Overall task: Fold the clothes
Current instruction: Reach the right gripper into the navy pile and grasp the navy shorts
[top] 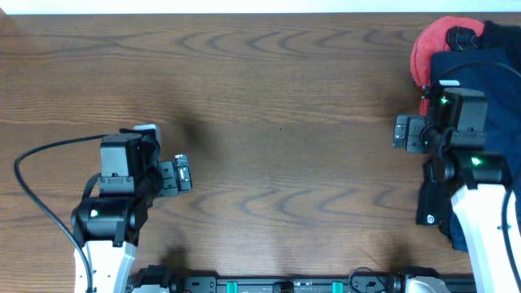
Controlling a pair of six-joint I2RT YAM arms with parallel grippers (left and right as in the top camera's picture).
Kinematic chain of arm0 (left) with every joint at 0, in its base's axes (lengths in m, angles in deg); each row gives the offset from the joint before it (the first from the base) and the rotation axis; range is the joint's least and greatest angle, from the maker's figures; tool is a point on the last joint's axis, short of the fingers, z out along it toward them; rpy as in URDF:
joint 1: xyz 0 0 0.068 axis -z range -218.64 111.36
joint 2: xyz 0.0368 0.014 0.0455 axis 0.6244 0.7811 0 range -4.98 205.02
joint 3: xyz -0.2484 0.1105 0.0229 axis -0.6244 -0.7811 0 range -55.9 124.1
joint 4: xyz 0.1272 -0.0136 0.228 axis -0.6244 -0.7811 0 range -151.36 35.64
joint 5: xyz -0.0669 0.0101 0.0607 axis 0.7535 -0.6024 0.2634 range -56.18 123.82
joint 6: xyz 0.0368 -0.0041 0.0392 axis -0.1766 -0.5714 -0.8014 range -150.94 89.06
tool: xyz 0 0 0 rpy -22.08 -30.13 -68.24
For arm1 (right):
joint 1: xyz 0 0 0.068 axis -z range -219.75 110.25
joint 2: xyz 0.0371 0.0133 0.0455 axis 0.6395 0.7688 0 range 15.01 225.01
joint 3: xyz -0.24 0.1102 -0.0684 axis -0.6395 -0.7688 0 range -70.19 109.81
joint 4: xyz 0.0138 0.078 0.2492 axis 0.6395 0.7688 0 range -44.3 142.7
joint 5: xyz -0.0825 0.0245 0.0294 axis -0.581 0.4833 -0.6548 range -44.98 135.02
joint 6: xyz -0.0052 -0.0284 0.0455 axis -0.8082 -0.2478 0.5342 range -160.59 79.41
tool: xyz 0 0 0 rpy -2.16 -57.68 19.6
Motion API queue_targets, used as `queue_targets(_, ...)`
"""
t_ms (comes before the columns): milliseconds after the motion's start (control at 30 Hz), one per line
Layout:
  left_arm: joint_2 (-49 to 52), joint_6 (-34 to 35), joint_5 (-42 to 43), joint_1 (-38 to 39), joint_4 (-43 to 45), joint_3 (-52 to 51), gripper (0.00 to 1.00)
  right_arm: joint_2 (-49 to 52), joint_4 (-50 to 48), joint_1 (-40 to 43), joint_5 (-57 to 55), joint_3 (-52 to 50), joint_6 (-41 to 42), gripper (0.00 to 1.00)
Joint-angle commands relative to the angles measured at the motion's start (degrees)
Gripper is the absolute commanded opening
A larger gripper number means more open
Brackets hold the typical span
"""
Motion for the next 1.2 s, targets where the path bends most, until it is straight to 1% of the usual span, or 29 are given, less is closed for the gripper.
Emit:
queue_targets(0, 0.90, 0.28, 1.27, -0.39, -0.22, 1.14, 0.98, 5.07, 0.94, 2.25, -9.25, 0.83, 2.54, 0.99)
queue_targets(100, 1.22, 0.28, 1.27, -0.39, -0.22, 1.14, 0.98, 10.60, 2.69, 4.98, -10.84, 0.83, 3.13, 0.98)
queue_targets(200, 1.22, 0.28, 1.27, -0.39, -0.22, 1.14, 0.98, 16.33, 3.21, 7.50, -14.03, 0.83, 5.40, 0.96)
queue_targets(300, 1.22, 0.28, 1.27, -0.39, -0.22, 1.14, 0.98, 21.66, 1.64, 9.16, -16.04, 0.83, 5.75, 0.92)
queue_targets(367, 1.22, 0.28, 1.27, -0.39, -0.20, 1.14, 0.98, 24.48, -0.50, 9.86, -15.80, 0.83, 5.77, 0.91)
queue_targets(467, 1.22, 0.28, 1.27, -0.39, -0.17, 1.14, 0.98, 27.71, -2.69, 10.36, -15.80, 0.83, 5.77, 0.89)
queue_targets(533, 1.22, 0.28, 1.27, -0.39, -0.17, 1.14, 0.98, 29.14, -3.50, 10.34, -15.82, 0.83, 5.77, 0.87)
queue_targets(567, 1.22, 0.28, 1.27, -0.39, -0.17, 1.14, 0.98, 29.66, -3.61, 10.32, -15.82, 0.83, 5.77, 0.83)
queue_targets(667, 1.22, 0.28, 1.27, -0.39, -0.17, 1.14, 0.98, 30.18, -3.58, 10.34, -15.91, 0.83, 6.27, 0.66)
queue_targets(700, 1.22, 0.28, 1.27, -0.39, -0.17, 1.14, 0.98, 30.16, -3.63, 10.34, -16.04, 0.83, 6.56, 0.63)
queue_targets(733, 1.22, 0.28, 1.27, -0.39, -0.17, 1.14, 0.98, 30.10, -3.63, 10.36, -16.22, 0.83, 6.62, 0.57)
queue_targets(833, 1.27, 0.28, 1.27, -0.39, -0.11, 1.14, 0.98, 30.01, -3.72, 10.40, -18.38, 0.87, 8.02, 0.35)
queue_targets(867, 1.29, 0.28, 1.27, -0.39, -0.11, 1.14, 0.98, 29.94, -3.74, 10.40, -19.15, 0.87, 8.39, 0.32)
queue_targets(967, 1.36, 0.28, 1.27, -0.39, -0.11, 1.14, 0.98, 29.70, -4.35, 10.38, -19.28, 0.90, 8.35, 0.31)
queue_targets(1067, 1.38, 0.28, 1.27, -0.39, -0.11, 1.14, 0.98, 28.94, -4.57, 10.40, -19.28, 0.92, 8.35, 0.25)
queue_targets(1167, 1.38, 0.28, 1.27, -0.39, -0.11, 1.14, 0.98, 27.71, -4.83, 10.38, -19.26, 1.16, 8.35, 0.25)
